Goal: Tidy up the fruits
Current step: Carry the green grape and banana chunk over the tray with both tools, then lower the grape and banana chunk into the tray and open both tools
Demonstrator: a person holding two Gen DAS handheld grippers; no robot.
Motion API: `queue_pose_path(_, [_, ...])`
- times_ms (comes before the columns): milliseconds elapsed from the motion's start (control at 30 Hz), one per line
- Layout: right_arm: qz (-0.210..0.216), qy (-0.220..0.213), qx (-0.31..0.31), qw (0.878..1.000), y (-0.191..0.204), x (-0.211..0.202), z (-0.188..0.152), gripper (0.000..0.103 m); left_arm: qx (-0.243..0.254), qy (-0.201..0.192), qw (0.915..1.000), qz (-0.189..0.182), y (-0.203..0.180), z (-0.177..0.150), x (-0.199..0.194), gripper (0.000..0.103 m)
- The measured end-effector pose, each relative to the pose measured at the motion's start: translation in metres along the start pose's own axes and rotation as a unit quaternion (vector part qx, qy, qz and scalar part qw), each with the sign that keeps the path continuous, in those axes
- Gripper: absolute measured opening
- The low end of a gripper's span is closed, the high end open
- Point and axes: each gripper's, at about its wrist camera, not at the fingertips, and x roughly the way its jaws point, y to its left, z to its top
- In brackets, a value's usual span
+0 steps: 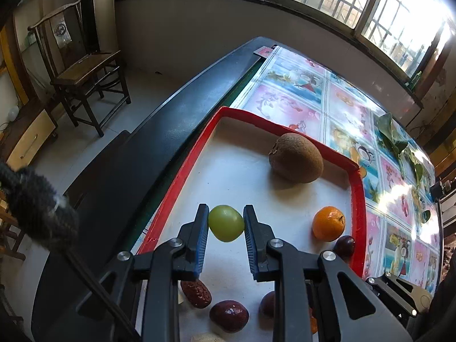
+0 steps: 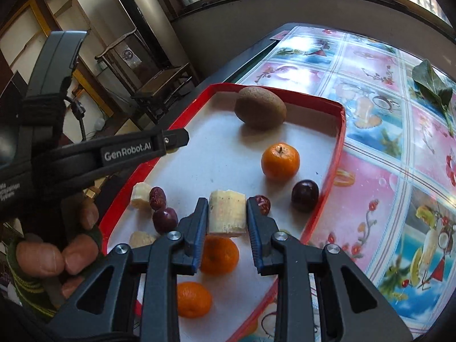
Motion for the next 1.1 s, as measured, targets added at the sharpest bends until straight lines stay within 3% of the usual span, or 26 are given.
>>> queue_pose_path(300, [-0.011,0.029,-0.034,0.999,0.008,0.037,0.011,0.029,0.011,0.022,0.9996,0.013,-0.001,-0.006,0.017,0.023])
queue_pose_path(833, [-0.012,0.034,-0.036,0.999,0.003,0.046,0.011,0.030,0.024,0.034,0.9985,0.036,-0.007,-0.006,0.024,0.024])
queue_pose_path(900, [-0.010,0.036,-0.033,0.999,0.003,0.047,0.012,0.030,0.022,0.036,0.9984,0.037,-0.007,-0.006,0.024,0.026])
queue_pose_path(1033, [-0.009,0.034,-0.031,0.999,0.002,0.041,0.011,0.032,0.018,0.038,0.9986,0.031,-0.008,-0.007,0.020,0.041])
queue_pose_path(1100, [-0.008,0.028,-0.028,0.999,0.002,0.035,0.010,0.034,0.021,0.033,0.9988,0.031,-0.010,-0.009,0.016,0.041])
